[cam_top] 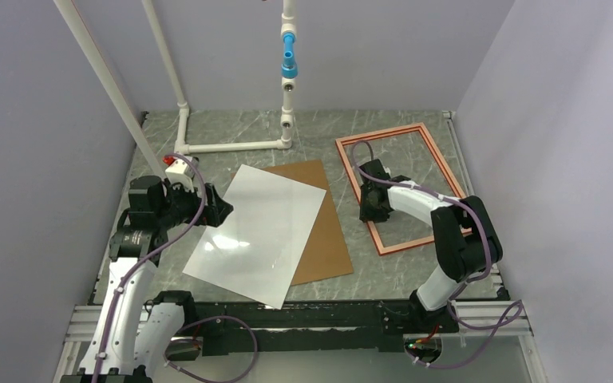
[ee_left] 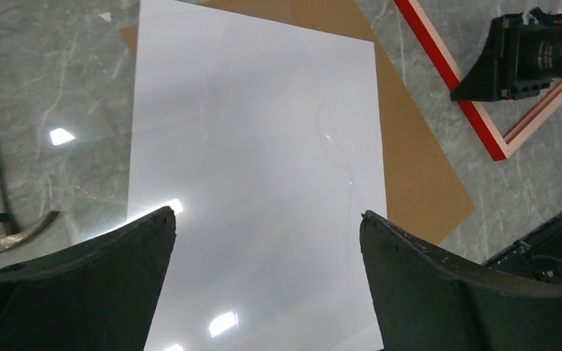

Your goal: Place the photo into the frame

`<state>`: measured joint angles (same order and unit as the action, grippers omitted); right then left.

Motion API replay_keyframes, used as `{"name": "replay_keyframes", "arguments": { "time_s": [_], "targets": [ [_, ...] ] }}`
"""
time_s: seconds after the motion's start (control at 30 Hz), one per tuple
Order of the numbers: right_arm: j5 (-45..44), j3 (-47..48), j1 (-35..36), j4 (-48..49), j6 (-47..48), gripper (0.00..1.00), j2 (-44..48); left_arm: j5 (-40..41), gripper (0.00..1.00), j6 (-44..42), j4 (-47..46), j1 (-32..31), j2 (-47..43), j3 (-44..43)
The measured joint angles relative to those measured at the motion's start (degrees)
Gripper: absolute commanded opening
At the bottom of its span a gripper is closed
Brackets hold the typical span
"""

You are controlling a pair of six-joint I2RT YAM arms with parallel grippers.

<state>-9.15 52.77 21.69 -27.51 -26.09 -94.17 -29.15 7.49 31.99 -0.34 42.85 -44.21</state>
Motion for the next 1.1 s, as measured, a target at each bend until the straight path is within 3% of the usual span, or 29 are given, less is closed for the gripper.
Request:
{"name": "replay_keyframes", "arguments": {
  "time_s": [0.3,0.6,0.83,1.1],
  "targets": [
    [-1.05,0.31,2.71,-1.77,-1.84,0.0,0.07,3.65,0.99,0.04,0.07,0.0,-2.19,0.0],
    [-0.15,-1.53,3.26,-6.08,-8.63,0.0,2.51,3.76,0.99,0.02,0.02,0.0,-2.56,0.33],
    [0.66,-2.93,4.44,-6.71,-12.72,0.11,4.26,3.72,0.99,-0.37,0.02,0.0,-2.51,0.5],
    [-1.66,-1.79,7.32,-7.02,-12.7,0.08,3.69,3.74,0.99,-0.39,0.02,0.0,-2.51,0.5]
  ]
}}
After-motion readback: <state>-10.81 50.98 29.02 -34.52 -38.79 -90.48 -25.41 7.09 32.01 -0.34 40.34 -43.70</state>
